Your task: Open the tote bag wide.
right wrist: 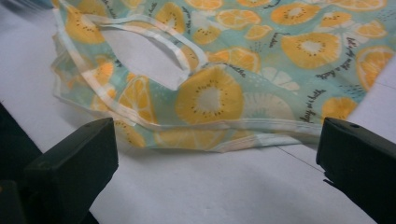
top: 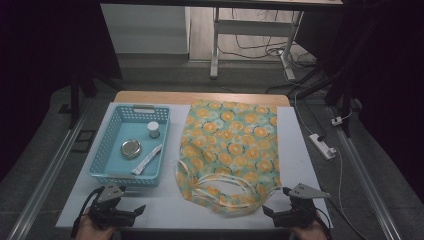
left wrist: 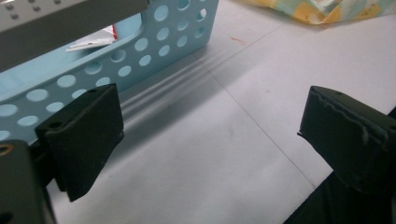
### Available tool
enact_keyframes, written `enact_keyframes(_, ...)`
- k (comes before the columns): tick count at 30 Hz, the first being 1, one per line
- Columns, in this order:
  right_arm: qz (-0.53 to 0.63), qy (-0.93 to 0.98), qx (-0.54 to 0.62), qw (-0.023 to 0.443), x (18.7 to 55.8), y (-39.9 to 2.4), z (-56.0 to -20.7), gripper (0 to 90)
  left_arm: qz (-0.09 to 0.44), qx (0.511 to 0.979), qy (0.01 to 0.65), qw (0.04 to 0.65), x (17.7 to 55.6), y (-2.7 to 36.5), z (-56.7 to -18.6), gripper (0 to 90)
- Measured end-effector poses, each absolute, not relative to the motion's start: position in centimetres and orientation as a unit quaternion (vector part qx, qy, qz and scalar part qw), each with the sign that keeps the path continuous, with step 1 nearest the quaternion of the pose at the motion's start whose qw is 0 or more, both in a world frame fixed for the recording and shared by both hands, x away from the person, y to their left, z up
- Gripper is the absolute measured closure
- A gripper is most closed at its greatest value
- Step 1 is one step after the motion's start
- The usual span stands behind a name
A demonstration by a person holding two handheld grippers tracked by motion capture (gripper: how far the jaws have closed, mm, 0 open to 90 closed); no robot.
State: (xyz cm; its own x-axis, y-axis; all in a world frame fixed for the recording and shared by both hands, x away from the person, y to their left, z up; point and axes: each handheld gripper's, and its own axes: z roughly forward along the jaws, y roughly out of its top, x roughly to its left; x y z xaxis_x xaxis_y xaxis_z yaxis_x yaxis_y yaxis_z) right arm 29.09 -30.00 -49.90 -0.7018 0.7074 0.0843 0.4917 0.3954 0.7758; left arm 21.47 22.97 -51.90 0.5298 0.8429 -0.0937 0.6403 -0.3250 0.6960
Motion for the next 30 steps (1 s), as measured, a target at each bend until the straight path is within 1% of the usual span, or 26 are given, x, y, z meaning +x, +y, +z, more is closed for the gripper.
enact_keyframes(2, 0.410, 0.827, 0.361, 0.130, 29.10, -29.88, -49.93, 0.0, 0.139, 0.800, 0.463, 0.355, 21.51, 23.06, -51.92, 5.8)
enact_keyframes(5, 0.410, 0.829, 0.359, 0.125, 29.25, -29.82, -49.98, 0.0, 0.118, 0.792, 0.471, 0.370, 21.71, 23.64, -51.95, 4.1)
enact_keyframes(9, 0.408, 0.831, 0.359, 0.118, 29.39, -29.77, -50.02, 0.0, 0.111, 0.785, 0.477, 0.378, 21.75, 23.95, -51.97, 2.4)
enact_keyframes(18, 0.401, 0.836, 0.357, 0.110, 29.51, -29.62, -50.11, 0.0, 0.109, 0.787, 0.485, 0.367, 21.94, 23.76, -52.02, 1.6)
enact_keyframes(27, 0.396, 0.844, 0.343, 0.114, 29.36, -29.33, -50.08, 0.0, 0.116, 0.785, 0.488, 0.364, 21.87, 23.70, -51.96, 1.5)
enact_keyframes(30, 0.402, 0.841, 0.345, 0.108, 29.36, -29.30, -50.04, 0.0, 0.118, 0.787, 0.487, 0.361, 21.88, 23.62, -51.97, 1.6)
